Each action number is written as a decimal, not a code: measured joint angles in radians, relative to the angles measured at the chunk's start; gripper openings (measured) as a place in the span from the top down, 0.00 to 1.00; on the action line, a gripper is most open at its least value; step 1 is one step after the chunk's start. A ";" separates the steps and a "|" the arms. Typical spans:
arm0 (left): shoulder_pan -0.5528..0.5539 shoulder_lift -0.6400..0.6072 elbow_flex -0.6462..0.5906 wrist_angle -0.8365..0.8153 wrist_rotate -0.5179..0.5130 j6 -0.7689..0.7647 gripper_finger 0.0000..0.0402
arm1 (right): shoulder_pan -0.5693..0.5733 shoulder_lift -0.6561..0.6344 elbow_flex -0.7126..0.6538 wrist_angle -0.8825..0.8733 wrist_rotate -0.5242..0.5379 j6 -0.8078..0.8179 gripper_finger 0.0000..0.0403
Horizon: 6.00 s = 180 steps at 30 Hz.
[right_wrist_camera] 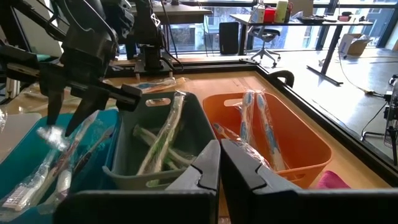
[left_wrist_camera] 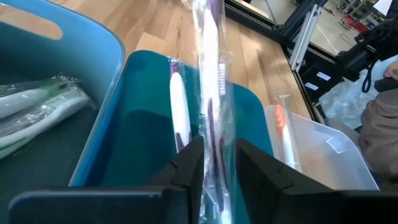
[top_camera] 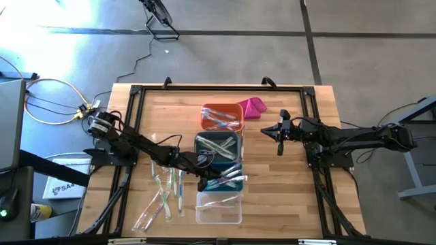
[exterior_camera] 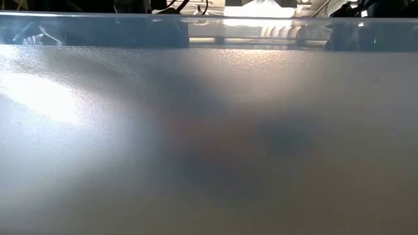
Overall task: Pick & Place Toothbrushes
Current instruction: Put the purple toothbrush into the blue bin, then adjust the green bin, then put the orange toothbrush into the transparent bin
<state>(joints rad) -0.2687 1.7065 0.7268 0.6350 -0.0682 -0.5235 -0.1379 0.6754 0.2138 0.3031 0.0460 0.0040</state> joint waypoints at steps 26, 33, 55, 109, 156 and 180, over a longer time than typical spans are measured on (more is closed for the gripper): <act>0.000 -0.336 -0.001 -0.455 -0.165 0.080 0.91 | 0.000 0.000 0.000 -0.010 0.000 0.000 0.99; 0.000 -0.404 -0.001 -0.728 -0.323 -0.059 0.98 | 0.000 0.000 0.000 -0.010 0.000 0.000 0.99; 0.016 -0.337 -0.001 -1.049 -0.547 -0.379 1.00 | 0.000 0.000 0.000 -0.007 0.000 0.000 0.99; 0.105 -0.297 0.002 -1.119 -0.386 -0.313 1.00 | 0.000 0.000 0.000 -0.008 0.000 0.000 0.99; -0.205 -0.429 0.001 -1.451 -0.008 -0.613 1.00 | 0.000 0.006 -0.001 -0.008 0.000 0.004 0.99; -0.203 -0.429 0.001 -1.623 -0.272 -1.000 1.00 | 0.000 0.006 0.000 -0.008 0.000 0.004 0.99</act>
<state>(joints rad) -0.4713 1.2778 0.7280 -0.9885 -0.3401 -1.5238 -0.1378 0.6819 0.2134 0.2955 0.0456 0.0082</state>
